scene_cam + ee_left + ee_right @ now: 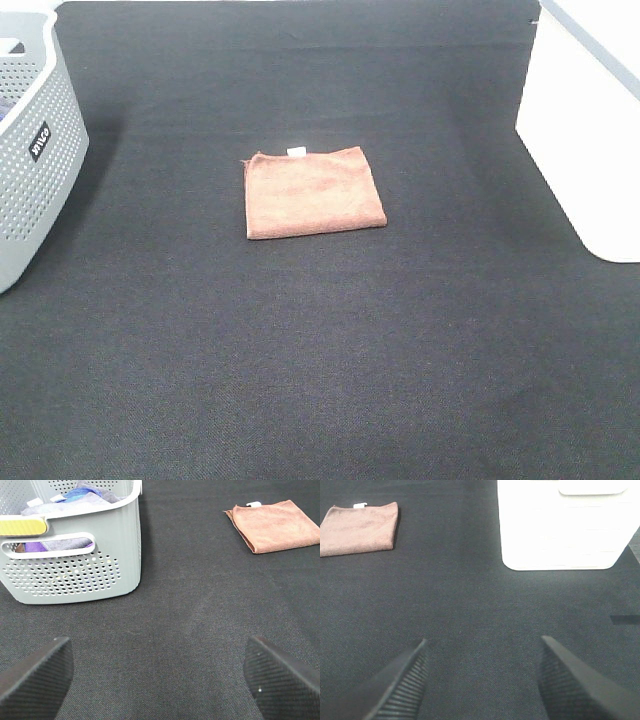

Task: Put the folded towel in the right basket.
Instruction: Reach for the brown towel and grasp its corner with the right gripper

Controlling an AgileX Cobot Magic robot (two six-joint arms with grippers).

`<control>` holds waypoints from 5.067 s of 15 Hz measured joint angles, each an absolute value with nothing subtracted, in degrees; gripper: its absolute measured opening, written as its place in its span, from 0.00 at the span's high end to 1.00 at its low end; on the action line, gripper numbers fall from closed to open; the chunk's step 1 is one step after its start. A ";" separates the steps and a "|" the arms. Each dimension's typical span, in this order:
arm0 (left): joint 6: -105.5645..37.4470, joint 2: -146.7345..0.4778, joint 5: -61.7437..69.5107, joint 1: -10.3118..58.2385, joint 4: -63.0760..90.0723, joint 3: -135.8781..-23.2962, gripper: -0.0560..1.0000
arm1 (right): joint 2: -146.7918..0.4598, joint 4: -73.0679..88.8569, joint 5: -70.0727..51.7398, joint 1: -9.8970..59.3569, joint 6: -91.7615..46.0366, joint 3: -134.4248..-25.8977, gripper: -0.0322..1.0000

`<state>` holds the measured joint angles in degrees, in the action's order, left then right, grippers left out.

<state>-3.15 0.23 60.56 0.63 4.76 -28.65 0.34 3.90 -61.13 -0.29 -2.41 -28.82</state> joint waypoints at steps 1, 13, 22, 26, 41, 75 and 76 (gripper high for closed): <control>-3.15 0.23 60.56 0.63 4.76 -28.65 0.12 | 0.34 3.90 -61.13 -0.29 -2.41 -28.82 0.39; -3.15 0.23 60.56 0.63 4.76 -28.65 0.12 | 0.34 3.90 -61.13 -0.29 -2.41 -28.82 0.39; -3.15 0.23 60.56 0.63 4.76 -28.65 0.12 | 0.34 3.90 -61.13 -0.29 -2.41 -28.82 0.39; -3.15 0.23 60.56 0.63 4.76 -28.65 0.12 | 0.34 3.90 -61.13 -0.29 -2.41 -28.82 0.39; -3.15 0.23 60.56 0.63 4.76 -28.65 0.12 | -25.44 7.68 -46.87 -0.29 -2.52 -35.98 0.39; -3.15 0.23 60.56 0.63 4.76 -28.65 0.12 | -141.06 32.37 -59.30 13.29 -10.03 -119.75 0.29; -3.15 0.23 60.56 0.63 4.76 -28.65 0.12 | -144.04 33.58 -60.45 12.38 -10.03 -122.38 0.29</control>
